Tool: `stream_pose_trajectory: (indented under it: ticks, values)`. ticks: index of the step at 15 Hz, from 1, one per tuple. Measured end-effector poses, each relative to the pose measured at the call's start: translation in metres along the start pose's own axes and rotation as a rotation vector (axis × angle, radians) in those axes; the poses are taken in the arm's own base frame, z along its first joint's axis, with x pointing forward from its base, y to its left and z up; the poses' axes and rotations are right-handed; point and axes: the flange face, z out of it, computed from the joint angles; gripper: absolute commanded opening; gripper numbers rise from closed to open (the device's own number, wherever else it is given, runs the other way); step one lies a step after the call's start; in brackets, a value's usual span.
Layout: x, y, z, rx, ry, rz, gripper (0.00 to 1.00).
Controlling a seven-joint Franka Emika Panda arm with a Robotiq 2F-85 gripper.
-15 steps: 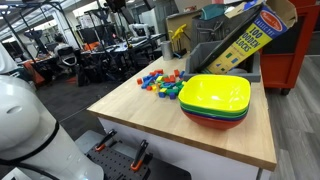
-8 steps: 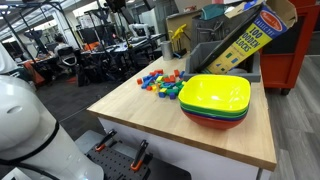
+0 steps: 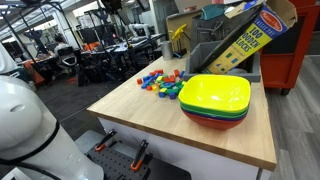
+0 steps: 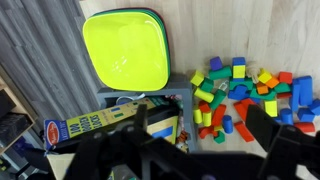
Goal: Move the red block next to the grey tub
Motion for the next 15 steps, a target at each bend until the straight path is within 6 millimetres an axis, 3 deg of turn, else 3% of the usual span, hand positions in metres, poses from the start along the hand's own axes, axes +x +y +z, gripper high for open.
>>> stream_pose_trajectory:
  ticks: [8, 15]
  values:
    - [0.016, -0.069, 0.004, 0.045, -0.005, -0.037, 1.00]
    - [0.042, -0.103, 0.029, 0.123, 0.002, -0.069, 1.00]
